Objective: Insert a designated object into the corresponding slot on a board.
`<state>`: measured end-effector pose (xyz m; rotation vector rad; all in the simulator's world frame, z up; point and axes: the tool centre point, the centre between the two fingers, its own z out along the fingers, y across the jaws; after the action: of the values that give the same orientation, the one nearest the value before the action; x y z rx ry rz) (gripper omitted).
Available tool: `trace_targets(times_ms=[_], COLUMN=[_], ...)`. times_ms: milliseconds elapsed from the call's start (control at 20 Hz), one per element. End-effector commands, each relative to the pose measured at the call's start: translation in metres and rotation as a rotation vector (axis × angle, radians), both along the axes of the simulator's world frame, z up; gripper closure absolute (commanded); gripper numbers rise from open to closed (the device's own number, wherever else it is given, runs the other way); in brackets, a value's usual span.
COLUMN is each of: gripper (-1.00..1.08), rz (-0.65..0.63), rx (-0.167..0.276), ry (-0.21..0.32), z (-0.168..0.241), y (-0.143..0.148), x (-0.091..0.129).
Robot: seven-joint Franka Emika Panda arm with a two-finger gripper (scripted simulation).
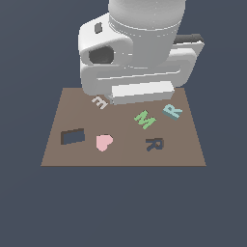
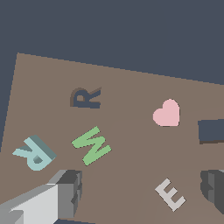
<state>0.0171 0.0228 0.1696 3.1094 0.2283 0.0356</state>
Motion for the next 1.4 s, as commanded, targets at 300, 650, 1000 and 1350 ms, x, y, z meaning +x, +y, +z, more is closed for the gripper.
trace_targets(times_ms=[300, 650, 1000, 1350], gripper=[-0.92, -0.92, -0.92, -0.92], rz=[0.293, 0.57, 0.743, 0.798], rx=[0.006, 0.011, 0.012, 0.012], ry=[0.012, 0.022, 0.029, 0.032], z=[-0.045, -0.086, -0.112, -0.121], y=[0.06, 0.113, 0.142, 0.15], x=[-0.003, -0.023, -0.043, -0.051])
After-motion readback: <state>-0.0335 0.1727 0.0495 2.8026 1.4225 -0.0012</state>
